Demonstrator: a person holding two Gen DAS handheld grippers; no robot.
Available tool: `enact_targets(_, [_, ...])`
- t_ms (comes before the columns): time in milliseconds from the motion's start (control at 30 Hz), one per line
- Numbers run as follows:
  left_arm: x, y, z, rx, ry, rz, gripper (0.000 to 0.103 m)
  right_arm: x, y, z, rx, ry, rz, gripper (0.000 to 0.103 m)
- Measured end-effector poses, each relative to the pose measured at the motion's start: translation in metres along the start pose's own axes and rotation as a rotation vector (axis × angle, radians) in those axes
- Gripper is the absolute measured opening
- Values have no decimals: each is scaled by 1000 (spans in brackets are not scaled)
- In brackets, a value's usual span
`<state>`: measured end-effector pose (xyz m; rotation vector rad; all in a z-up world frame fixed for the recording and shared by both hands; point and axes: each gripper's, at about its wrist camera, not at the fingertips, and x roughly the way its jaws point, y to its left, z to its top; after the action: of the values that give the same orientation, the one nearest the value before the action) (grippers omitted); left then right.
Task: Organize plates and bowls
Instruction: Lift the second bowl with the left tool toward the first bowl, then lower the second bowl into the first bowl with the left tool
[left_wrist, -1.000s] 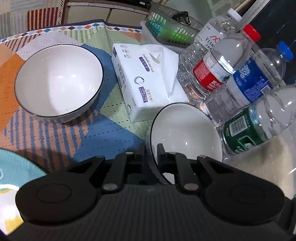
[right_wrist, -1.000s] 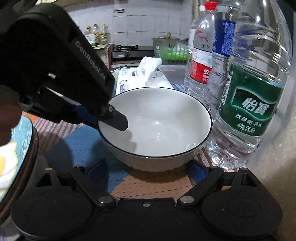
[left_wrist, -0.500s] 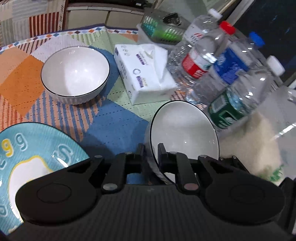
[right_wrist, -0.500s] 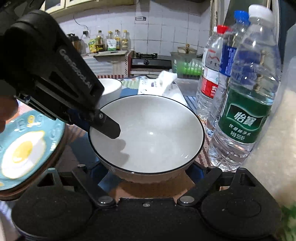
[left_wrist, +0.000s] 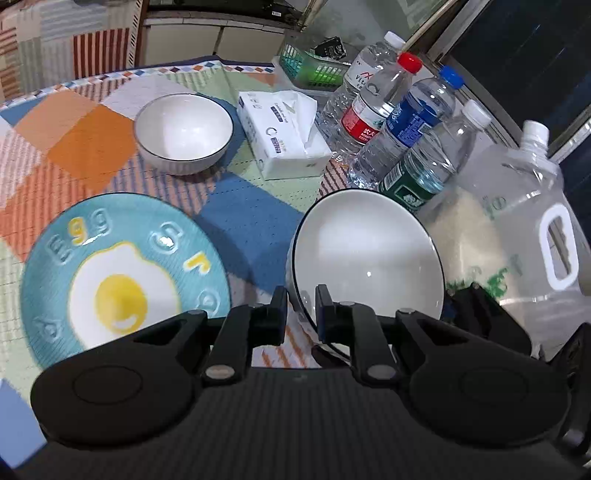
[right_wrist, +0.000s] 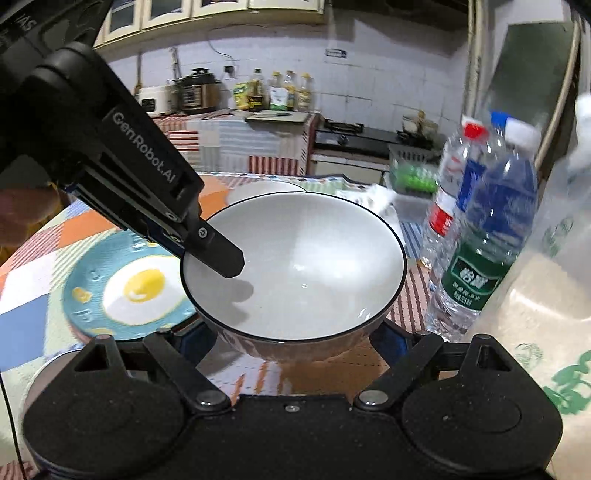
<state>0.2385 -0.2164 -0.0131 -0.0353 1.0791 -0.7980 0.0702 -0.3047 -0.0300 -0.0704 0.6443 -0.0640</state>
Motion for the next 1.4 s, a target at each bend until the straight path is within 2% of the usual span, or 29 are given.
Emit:
enact_targets(367, [-67, -11, -29, 61, -29, 95, 14, -37, 29, 15, -81, -40, 72, 92])
enact_targets(467, [-86, -6, -37, 39, -23, 97, 14, -52, 40, 17, -108, -71, 99, 92])
enact_targets(633, [-103, 3, -52, 9, 1, 99, 14, -68, 57, 21, -152, -72, 154, 92])
enact_targets(1067, [-83, 26, -90, -102, 156, 110, 14, -71, 68, -4, -177, 6, 331, 92])
enact_targets(1400, [-61, 31, -110, -120, 236, 128, 14, -60, 71, -24, -182, 94, 394, 92])
